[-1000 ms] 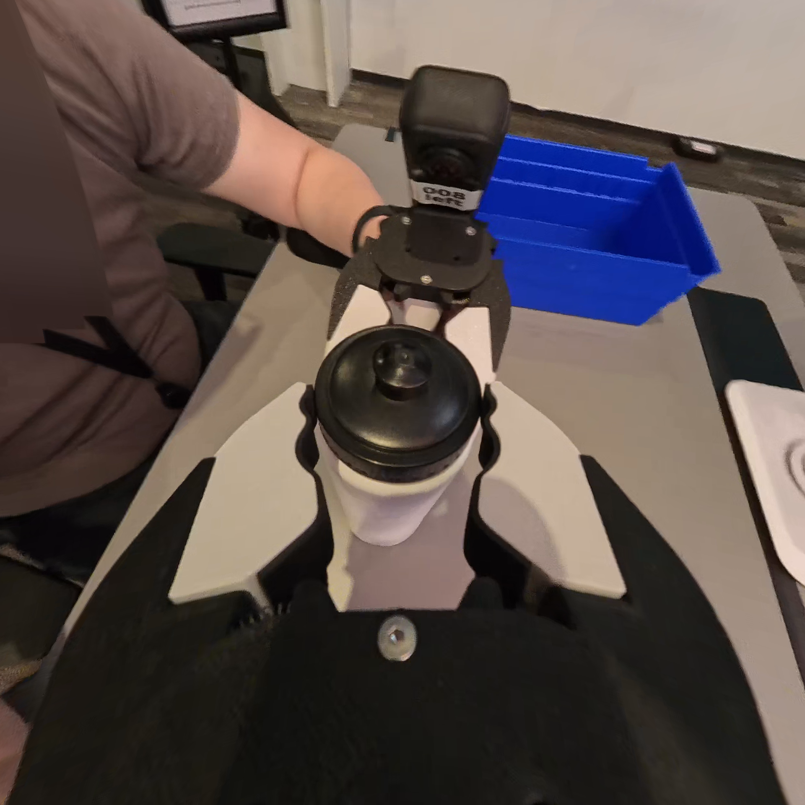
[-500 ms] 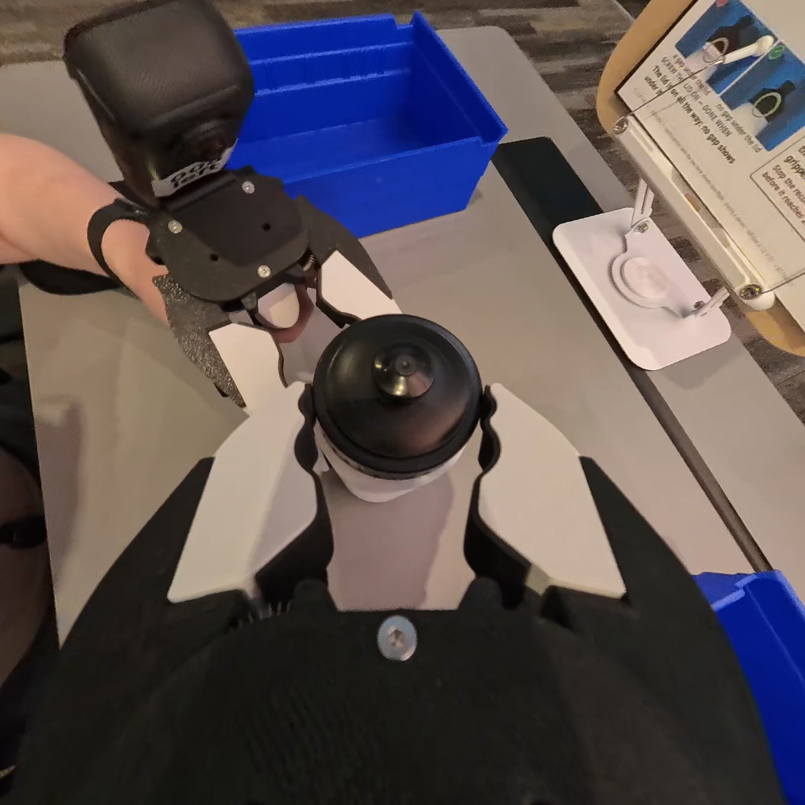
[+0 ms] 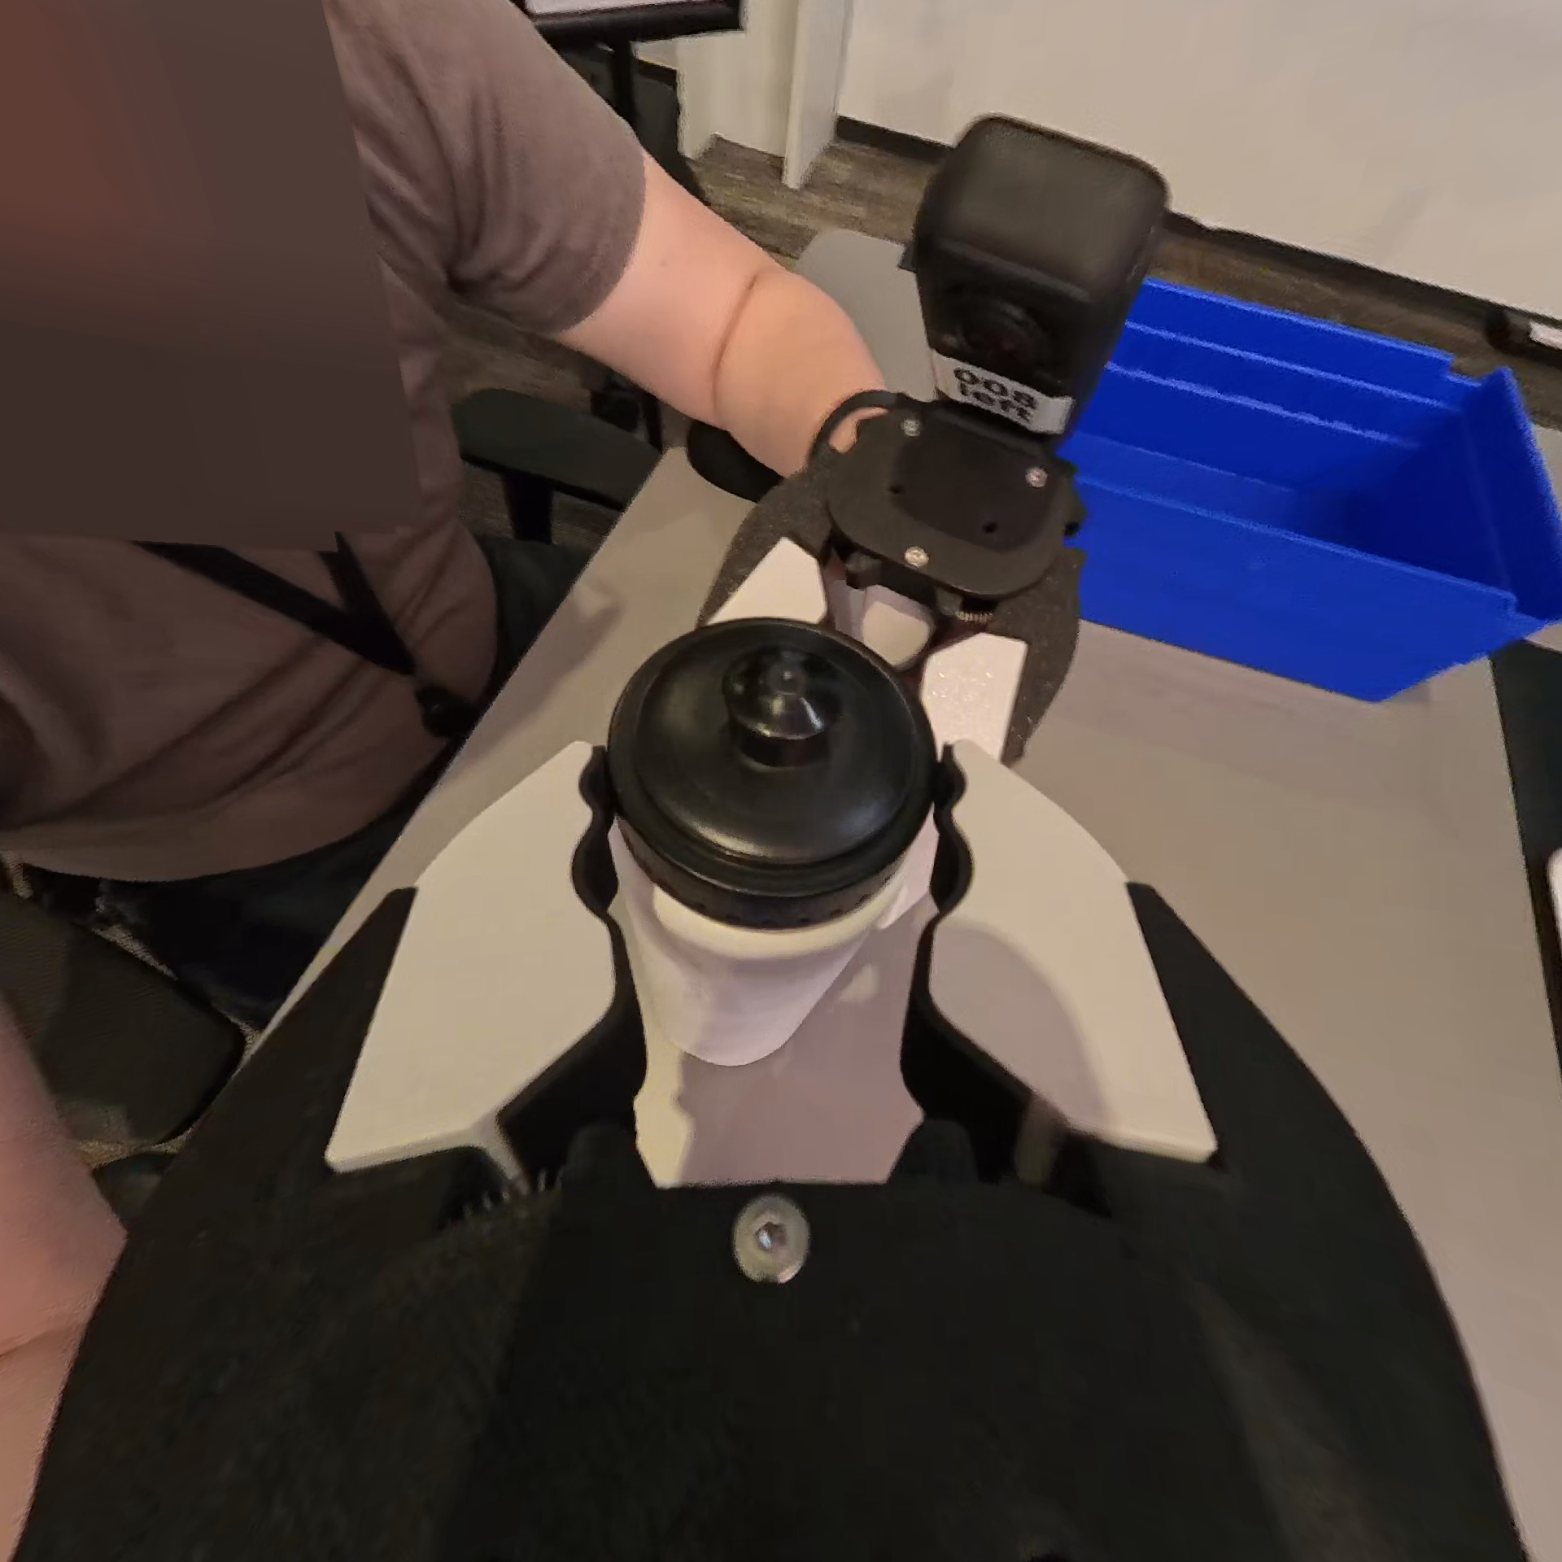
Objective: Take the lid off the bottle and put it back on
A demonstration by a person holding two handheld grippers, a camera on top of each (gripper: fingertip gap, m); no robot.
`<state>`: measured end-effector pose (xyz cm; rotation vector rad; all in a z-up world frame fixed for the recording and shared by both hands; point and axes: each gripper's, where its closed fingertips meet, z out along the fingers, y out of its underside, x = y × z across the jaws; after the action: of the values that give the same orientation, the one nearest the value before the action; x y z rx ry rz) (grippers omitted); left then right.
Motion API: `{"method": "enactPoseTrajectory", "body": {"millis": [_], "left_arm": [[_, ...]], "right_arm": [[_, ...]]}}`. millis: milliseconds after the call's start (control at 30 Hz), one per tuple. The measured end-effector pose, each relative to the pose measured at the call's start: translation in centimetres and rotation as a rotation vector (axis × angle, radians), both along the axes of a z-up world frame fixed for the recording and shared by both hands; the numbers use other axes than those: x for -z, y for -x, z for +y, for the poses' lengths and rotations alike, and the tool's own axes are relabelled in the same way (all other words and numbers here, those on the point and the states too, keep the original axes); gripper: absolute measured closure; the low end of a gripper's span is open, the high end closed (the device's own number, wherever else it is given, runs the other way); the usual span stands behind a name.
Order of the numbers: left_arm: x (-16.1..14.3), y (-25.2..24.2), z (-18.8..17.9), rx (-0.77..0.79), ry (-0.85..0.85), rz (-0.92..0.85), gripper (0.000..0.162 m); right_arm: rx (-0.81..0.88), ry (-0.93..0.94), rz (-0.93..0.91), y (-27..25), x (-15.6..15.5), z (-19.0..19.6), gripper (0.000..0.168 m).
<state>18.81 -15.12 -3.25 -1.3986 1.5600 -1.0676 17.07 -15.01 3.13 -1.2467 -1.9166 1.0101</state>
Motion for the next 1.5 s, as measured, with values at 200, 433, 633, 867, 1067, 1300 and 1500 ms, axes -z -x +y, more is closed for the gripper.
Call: {"method": "enactPoseTrajectory", "body": {"millis": [200,433,633,867,1067,1300,1500], "left_arm": [[0.0,0.6,3.7,-0.201,0.032,-0.004,0.090],[0.0,1.5,6.0,-0.354,-0.024,0.014,0.090],[0.0,1.2,4.8,-0.264,-0.038,0.015,0.090],[0.0,-0.1,-0.3,0.013,-0.070,0.005,0.090],[0.0,-0.1,0.7,-0.044,-0.039,0.001,0.090],[0.0,1.4,5.6,-0.319,-0.022,0.021,0.090],[0.1,1.9,6.5,-0.388,-0.019,0.038,0.090]], "right_arm": [[0.447,-0.018,-0.053,1.4,-0.8,5.1,0.075],[0.833,-0.042,-0.185,1.4,0.1,7.1,0.089],[0.620,-0.102,-0.209,1.3,0.2,5.2,0.091],[0.018,-0.077,-0.036,1.1,-0.3,-1.4,0.091],[0.118,-0.087,-0.044,1.3,-0.2,0.4,0.089],[0.633,-0.151,-0.088,2.0,-1.2,6.3,0.076],[0.894,-0.108,-0.200,1.1,0.0,7.5,0.092]]}}
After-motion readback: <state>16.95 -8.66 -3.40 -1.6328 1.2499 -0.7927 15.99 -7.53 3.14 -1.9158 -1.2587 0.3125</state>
